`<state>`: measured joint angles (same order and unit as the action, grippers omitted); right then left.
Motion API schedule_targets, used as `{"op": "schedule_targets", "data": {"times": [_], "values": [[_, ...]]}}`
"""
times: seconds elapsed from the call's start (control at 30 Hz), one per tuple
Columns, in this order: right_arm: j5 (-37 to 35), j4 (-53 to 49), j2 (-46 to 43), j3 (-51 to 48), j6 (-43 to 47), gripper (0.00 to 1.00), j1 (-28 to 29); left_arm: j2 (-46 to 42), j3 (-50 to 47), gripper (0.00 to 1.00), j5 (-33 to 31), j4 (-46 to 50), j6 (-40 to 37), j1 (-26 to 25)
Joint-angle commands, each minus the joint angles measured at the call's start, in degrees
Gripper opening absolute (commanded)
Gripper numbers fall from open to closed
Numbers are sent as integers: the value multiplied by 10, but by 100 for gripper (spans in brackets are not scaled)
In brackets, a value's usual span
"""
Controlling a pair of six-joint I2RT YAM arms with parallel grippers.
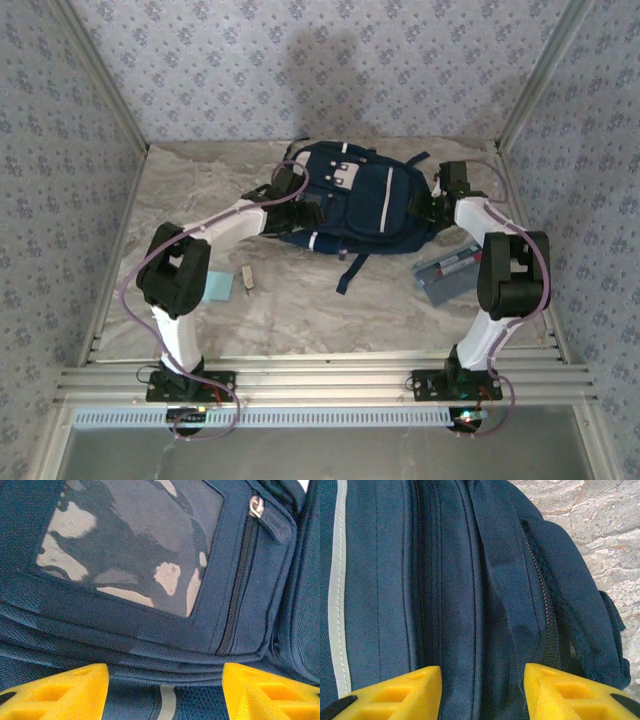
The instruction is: Pack books, pencil case, and school supplies into a backpack
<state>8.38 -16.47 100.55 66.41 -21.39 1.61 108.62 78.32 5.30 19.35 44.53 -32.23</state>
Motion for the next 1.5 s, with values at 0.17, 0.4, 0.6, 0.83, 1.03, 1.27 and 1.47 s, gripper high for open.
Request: {"op": "schedule_targets", "data": {"times": [0.17, 0.4, 0.6, 0.83, 1.03, 1.27, 1.47], "values": [[47, 26, -73, -155, -90, 47, 103, 66, 18, 62, -1, -53, 16, 66], [70, 104, -89, -174, -218, 47, 248, 130, 130, 62, 10, -12, -32, 95], [160, 175, -28, -79, -258, 48, 329, 216, 303, 62, 52, 80, -87, 97], [162, 82, -62, 3, -184, 52, 294, 236, 456, 62, 32, 227, -162, 98], [95, -2, -102, -5, -97, 55, 211, 162, 379, 62, 70, 227, -140, 91], [43, -17, -117, -36, -50, 61, 120, 63, 243, 65, 52, 180, -112, 23], [43, -6, -55, 1, -11, 51, 75, 67, 245, 64, -52, 207, -164, -68]]}}
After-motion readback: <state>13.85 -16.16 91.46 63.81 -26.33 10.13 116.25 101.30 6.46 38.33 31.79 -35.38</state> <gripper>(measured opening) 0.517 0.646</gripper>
